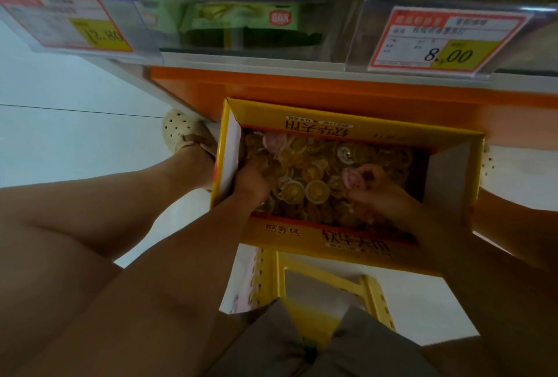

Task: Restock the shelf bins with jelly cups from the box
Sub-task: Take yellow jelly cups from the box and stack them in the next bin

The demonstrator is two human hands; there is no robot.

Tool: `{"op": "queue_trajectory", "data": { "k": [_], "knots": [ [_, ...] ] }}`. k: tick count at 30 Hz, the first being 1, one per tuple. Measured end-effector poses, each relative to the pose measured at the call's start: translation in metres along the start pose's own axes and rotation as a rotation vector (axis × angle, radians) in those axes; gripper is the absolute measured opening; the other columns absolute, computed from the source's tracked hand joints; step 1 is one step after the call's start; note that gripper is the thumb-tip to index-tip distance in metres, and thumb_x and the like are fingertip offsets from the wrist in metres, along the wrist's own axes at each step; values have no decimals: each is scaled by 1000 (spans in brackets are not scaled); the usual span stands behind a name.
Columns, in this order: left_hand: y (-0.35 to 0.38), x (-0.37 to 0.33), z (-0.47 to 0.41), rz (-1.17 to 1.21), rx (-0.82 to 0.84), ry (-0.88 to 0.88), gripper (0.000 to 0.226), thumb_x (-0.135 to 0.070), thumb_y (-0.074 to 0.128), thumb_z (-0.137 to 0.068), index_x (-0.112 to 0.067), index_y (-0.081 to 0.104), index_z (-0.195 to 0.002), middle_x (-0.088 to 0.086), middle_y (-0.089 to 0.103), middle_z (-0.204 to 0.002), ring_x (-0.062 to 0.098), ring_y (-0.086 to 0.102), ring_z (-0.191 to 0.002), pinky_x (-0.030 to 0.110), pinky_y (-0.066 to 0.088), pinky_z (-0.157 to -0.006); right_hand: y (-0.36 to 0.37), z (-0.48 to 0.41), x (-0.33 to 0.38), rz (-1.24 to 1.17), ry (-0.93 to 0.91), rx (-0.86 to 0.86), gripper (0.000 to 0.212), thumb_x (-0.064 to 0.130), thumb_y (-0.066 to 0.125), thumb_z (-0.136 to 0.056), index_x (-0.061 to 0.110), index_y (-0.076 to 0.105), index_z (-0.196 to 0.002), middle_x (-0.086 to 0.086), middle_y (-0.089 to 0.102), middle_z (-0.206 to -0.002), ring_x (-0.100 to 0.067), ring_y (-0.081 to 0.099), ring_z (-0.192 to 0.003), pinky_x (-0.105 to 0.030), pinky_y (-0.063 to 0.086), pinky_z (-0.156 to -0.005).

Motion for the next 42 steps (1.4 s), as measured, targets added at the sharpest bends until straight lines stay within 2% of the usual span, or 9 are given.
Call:
{"op": "queue_trajectory", "data": {
  "k": [2, 4, 6, 10, 18, 22, 31, 38, 42],
  "knots": [
    [-2, -10, 5, -23, 51, 62, 13, -22, 57, -92, -12, 65, -95, 15, 63, -94, 35, 59, -99, 33, 40, -80, 2, 0, 0, -16, 24, 19, 46, 19, 72, -84, 27, 43, -119, -9, 65, -101, -15, 68, -59, -27, 46, -46],
    [-5, -16, 3, 75, 65, 43, 24, -28, 61, -86, -14, 53, -68, 24, 52, -73, 34, 54, -71, 33, 35, -69, 3, 2, 2, -21, 37, 26, 46, 18, 71, -85, 26, 42, -119, -10, 67, -96, -18, 68, -62, -28, 46, -48],
    [-5, -23, -4, 110, 12, 42, 33, -42, 68, -82, -12, 56, -80, 16, 59, -76, 27, 56, -66, 32, 38, -65, 1, 4, 2, -18, 41, 21, 44, 18, 71, -85, 26, 42, -118, -10, 68, -89, -21, 67, -63, -29, 46, -50],
    [-2, -41, -22, -140, -75, 61, 63, -61, 58, -86, -13, 52, -125, 8, 66, -115, 33, 63, -102, 35, 46, -78, -7, 6, -1, -39, 35, -1, 43, 15, 70, -85, 24, 42, -117, -11, 66, -87, -17, 66, -55, -27, 45, -48],
    [-5, -45, -17, -465, -21, 175, 38, -39, 44, -99, -10, 60, -117, 14, 65, -115, 35, 60, -108, 40, 50, -89, -15, 16, -6, 10, 59, -12, 44, 16, 70, -84, 26, 42, -117, -11, 63, -78, -13, 61, -44, -24, 44, -43],
    [-4, -41, 20, -235, 210, 259, 15, -32, 61, -94, -22, 58, -104, -1, 62, -106, 20, 59, -104, 28, 43, -79, -12, 26, 7, 29, 13, -29, 45, 17, 71, -83, 28, 42, -116, -9, 65, -96, -13, 67, -51, -23, 47, -43],
    [-2, -67, 105, 245, 693, 216, 59, 7, 63, -86, -27, 52, -132, 4, 66, -106, 13, 67, -76, 26, 52, -62, 20, 81, 65, 4, -270, 64, 55, 15, 74, -81, 26, 38, -122, -8, 64, -102, -27, 66, -72, -35, 52, -58],
    [-23, -92, 155, 361, 650, 199, 45, -39, 73, -82, -37, 56, -124, 2, 59, -128, 26, 65, -108, 41, 58, -76, 36, 141, 90, -3, -452, 76, 58, 20, 76, -81, 40, 45, -125, 5, 62, -111, -12, 70, -78, -31, 59, -64],
    [-51, -114, 177, 447, 530, 277, 32, -33, 70, -85, -35, 61, -116, 3, 69, -114, 23, 68, -103, 40, 59, -75, 37, 171, 110, -185, -496, 66, 43, 36, 64, -90, 50, 50, -129, 14, 61, -124, -3, 67, -95, -25, 56, -72]
  ]
}}
Point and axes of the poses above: each hand's wrist, its own z-axis away from the middle knuckle, its own y-axis out of the palm, x = y × z, the point moved 5 cm from there along -z, towards the middle knuckle
